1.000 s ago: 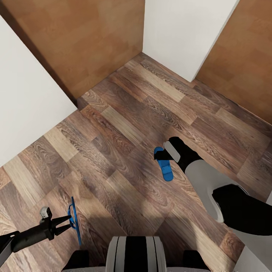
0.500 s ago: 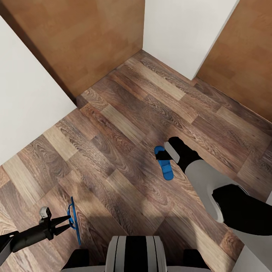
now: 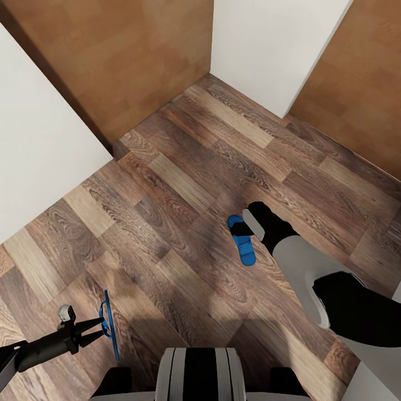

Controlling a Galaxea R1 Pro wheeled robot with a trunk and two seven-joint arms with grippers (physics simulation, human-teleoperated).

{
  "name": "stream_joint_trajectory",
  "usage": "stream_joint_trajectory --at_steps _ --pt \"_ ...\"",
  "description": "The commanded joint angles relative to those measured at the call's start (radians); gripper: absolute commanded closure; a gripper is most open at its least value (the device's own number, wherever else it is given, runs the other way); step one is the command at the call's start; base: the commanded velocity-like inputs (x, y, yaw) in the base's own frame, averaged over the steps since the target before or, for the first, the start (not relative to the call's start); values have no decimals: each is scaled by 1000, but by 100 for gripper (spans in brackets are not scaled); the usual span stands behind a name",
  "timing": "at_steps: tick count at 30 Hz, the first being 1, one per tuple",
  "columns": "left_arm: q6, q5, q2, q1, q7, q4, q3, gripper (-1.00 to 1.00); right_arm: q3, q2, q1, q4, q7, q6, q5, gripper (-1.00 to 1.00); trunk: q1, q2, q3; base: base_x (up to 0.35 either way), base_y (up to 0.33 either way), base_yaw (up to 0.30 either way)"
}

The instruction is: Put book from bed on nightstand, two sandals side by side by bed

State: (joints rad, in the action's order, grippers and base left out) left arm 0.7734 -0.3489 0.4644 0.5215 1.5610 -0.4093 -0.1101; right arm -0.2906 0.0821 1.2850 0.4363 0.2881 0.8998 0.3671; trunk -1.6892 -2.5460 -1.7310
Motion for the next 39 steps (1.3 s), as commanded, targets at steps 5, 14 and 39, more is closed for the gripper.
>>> stream_joint_trajectory --at_steps 5,14,39 --pt "10 0 0 0 4 0 0 100 -7 -1 1 1 8 2 10 -100 0 0 -1 0 0 0" --pt "10 1 0 0 4 0 0 100 -7 2 1 2 8 1 10 -100 0 0 -1 0 0 0" --pt "10 1 0 0 4 0 0 100 -7 4 1 16 9 1 10 -100 -5 -3 -47 0 0 0"
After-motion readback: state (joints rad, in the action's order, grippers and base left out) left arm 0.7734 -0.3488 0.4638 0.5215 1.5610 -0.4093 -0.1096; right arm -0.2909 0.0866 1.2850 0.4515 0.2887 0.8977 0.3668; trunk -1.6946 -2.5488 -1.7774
